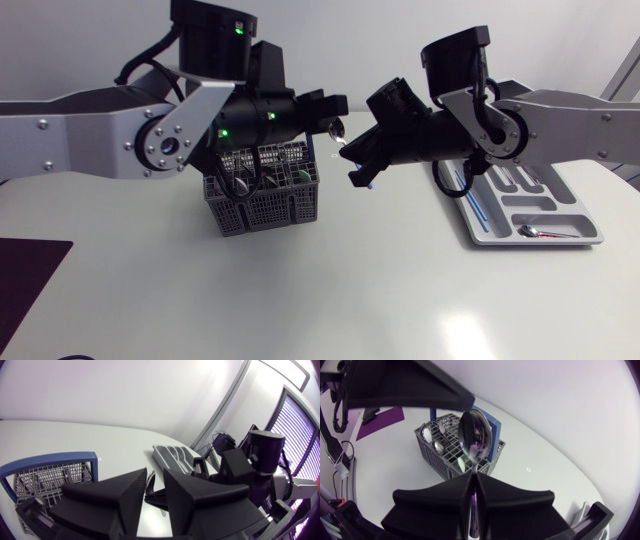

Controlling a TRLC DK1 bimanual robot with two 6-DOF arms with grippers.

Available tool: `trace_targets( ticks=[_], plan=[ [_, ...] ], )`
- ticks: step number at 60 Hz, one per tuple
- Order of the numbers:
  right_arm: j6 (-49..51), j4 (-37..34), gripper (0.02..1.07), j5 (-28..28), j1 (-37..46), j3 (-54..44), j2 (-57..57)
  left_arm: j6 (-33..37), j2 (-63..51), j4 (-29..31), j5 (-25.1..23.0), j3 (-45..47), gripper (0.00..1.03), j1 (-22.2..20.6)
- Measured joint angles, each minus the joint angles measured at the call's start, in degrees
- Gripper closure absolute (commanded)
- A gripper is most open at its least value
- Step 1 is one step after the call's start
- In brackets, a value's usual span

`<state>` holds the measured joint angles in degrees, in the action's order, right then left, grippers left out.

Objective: Unload the cutlery basket into the drawer organizer.

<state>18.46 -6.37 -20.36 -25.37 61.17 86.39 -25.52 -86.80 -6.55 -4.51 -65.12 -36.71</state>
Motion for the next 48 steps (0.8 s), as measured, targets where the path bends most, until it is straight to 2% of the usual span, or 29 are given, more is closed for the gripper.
trace_targets(
  ticks=[6,19,24,36,48],
  plan=[
    [1.2,-1.5,1.02,-1.5,0.7,0.0,0.0,0.0,1.0,-1.1,0.0,-0.4,0.51,0.8],
    [5.7,-6.2,1.02,-6.6,3.9,-0.5,-0.1,0.2,2.5,-1.5,0.3,-1.1,0.49,3.4],
    [8.5,-9.1,1.02,-9.3,6.4,-0.5,-0.1,1.5,3.0,-1.4,0.3,-1.7,0.45,4.3],
    [20.0,-19.5,1.02,-15.3,15.0,-0.8,-0.1,7.6,3.4,-0.6,0.5,-2.2,0.42,7.5],
    [36.3,-29.5,1.02,-16.3,25.0,-1.5,-0.1,16.2,2.8,0.5,0.1,-2.2,0.39,8.0]
  ],
)
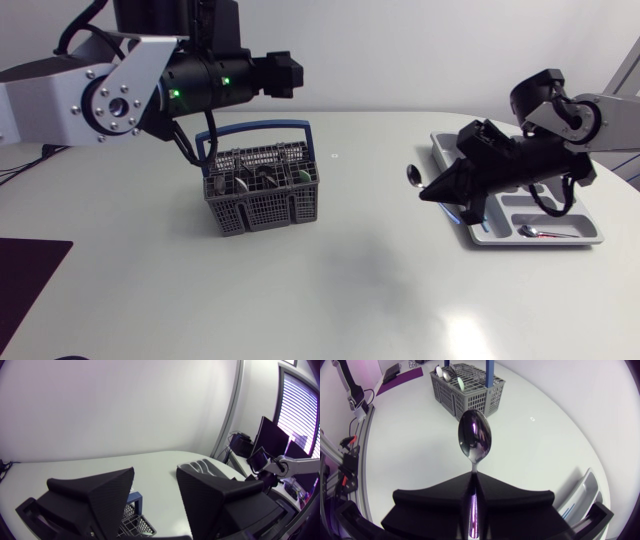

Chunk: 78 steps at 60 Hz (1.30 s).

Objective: Unload the cutlery basket into the drawer organizer.

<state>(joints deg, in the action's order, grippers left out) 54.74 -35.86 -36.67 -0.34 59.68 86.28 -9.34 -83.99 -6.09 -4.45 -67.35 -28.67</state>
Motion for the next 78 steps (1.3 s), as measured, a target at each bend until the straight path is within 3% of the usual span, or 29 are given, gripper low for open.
trace_targets(
  ticks=[12,33,53,70,78],
  plan=[
    [15.8,-6.7,1.02,0.6,8.8,-0.1,1.6,8.5,-1.5,2.0,0.0,0.2,0.36,-0.8],
    [37.9,-9.4,1.01,7.9,24.0,3.4,11.8,15.9,-2.1,4.2,0.0,0.9,0.36,-2.6],
    [48.7,-9.6,1.01,17.6,31.1,15.2,22.0,17.7,-2.3,5.2,0.8,2.7,0.36,-4.3],
    [52.5,-6.3,1.01,24.8,32.6,19.4,28.9,25.3,-2.3,5.2,3.5,5.1,0.34,-6.6],
    [53.0,-4.7,0.88,26.2,32.7,19.4,29.1,30.0,-2.3,5.2,4.2,5.8,0.31,-7.2]
  ],
)
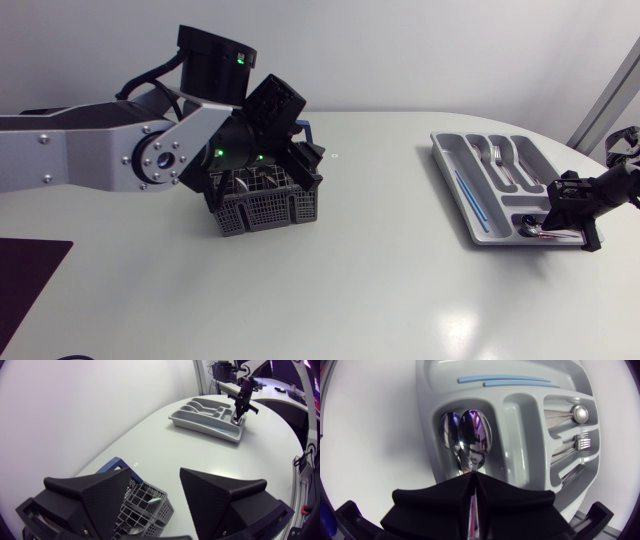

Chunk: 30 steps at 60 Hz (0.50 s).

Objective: Unload the cutlery basket into the drawer organizer.

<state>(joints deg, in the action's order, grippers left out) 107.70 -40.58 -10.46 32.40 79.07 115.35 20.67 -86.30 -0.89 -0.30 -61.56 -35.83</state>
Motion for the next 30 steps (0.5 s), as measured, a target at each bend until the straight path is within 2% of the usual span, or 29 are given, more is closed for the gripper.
trace_targets(
  ticks=[5,10,14,19,30],
  plan=[
    [0.4,1.4,0.83,0.9,0.2,0.0,0.3,2.6,0.0,0.0,0.3,0.2,0.28,0.0],
    [0.6,1.9,0.67,1.6,0.4,0.0,0.4,5.7,0.0,0.0,0.7,0.5,0.25,0.0],
    [0.6,1.9,0.63,1.6,0.5,-0.1,0.4,8.7,0.0,0.0,1.1,0.7,0.21,0.0],
    [0.6,2.0,0.51,1.6,0.6,-0.4,0.4,12.8,0.0,0.0,2.1,1.0,0.17,0.1],
    [0.6,3.4,0.37,1.0,0.3,-3.0,-1.7,21.2,0.0,0.5,2.4,1.9,0.17,0.5]
  ],
)
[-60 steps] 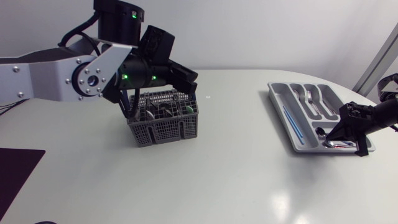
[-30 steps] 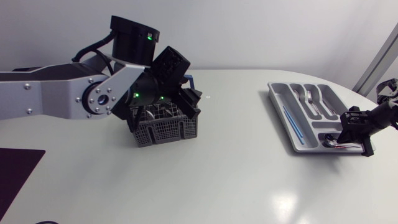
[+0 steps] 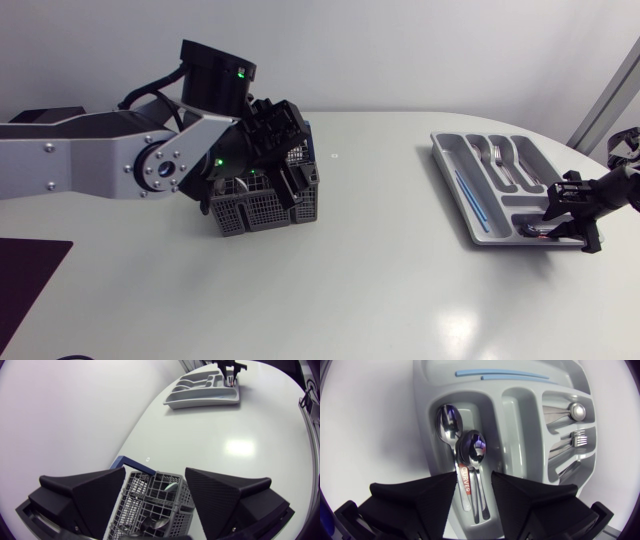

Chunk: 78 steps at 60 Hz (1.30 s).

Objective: Unload the cutlery basket into the drawer organizer.

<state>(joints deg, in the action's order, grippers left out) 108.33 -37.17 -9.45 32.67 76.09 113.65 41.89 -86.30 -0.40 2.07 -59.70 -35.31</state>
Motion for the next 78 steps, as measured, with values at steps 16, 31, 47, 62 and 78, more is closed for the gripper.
trace_targets(
  ticks=[16,31,47,62,78],
  plan=[
    [-0.1,-0.3,0.26,-3.0,-1.5,-5.9,-7.0,8.5,-0.4,5.2,-0.1,-0.5,0.17,0.6],
    [-3.8,-0.6,0.2,-7.8,-4.9,-10.2,-12.2,16.0,-2.3,8.2,-0.7,-2.6,0.17,0.9],
    [-7.3,-0.6,0.2,-11.0,-10.2,-15.9,-18.2,24.1,-5.6,12.4,-0.7,-6.1,0.17,1.3],
    [-10.4,-0.5,0.2,-11.8,-15.9,-19.6,-22.9,29.8,-8.2,17.3,-0.7,-12.1,0.21,2.0],
    [-14.9,1.1,0.2,-12.4,-22.4,-23.5,-25.7,35.9,-11.5,23.8,-1.4,-17.0,0.27,2.8]
  ],
)
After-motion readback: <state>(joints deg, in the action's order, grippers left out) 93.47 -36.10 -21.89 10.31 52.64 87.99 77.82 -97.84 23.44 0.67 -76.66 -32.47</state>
